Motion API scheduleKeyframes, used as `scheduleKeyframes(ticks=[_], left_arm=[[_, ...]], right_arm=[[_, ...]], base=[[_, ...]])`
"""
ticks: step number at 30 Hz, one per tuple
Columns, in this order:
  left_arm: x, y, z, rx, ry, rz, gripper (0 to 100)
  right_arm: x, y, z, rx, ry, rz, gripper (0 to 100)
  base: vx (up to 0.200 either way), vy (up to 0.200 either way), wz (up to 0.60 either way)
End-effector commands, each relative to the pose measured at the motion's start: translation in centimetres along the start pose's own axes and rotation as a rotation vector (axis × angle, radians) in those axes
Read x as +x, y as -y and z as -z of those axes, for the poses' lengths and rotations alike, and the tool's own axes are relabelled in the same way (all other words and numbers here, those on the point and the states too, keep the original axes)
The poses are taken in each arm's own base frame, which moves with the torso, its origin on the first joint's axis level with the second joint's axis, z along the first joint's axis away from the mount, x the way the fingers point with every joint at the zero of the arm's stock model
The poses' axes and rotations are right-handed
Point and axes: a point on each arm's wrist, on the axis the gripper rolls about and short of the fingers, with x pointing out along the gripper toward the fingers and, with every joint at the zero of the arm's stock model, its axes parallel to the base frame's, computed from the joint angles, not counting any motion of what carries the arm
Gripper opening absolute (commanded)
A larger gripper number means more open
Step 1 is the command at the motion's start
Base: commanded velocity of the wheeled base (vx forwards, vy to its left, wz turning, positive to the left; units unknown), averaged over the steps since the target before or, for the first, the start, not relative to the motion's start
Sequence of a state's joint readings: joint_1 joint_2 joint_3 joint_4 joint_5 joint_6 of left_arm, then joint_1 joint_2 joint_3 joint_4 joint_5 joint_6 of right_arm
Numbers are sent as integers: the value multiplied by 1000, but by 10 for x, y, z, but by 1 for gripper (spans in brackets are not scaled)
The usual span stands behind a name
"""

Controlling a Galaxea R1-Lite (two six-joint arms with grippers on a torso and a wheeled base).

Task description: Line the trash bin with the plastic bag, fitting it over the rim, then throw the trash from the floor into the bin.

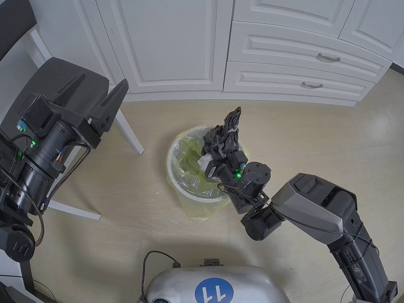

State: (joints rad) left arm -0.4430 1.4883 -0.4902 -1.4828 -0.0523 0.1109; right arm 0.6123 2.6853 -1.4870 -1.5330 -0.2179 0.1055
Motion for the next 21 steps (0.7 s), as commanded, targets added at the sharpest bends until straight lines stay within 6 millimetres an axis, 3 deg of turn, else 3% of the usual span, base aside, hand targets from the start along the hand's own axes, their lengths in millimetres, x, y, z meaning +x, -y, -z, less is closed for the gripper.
scheduleKeyframes(ticks=[1, 9, 15, 21], left_arm=[[-1, 3, 1, -6, -3, 10, 100], [-1, 3, 0, -7, -2, 10, 100], [-1, 2, 1, -7, -5, 9, 100], [-1, 3, 2, -7, -6, 10, 100]], right_arm=[[-17, -3, -7, 12, -81, -25, 0], [-35, -9, -8, 29, -157, -102, 0], [-25, -12, -13, 46, -97, -100, 0], [-13, -12, -4, 53, -50, -63, 0]], base=[[0, 0, 0], [0, 0, 0], [0, 0, 0], [0, 0, 0]])
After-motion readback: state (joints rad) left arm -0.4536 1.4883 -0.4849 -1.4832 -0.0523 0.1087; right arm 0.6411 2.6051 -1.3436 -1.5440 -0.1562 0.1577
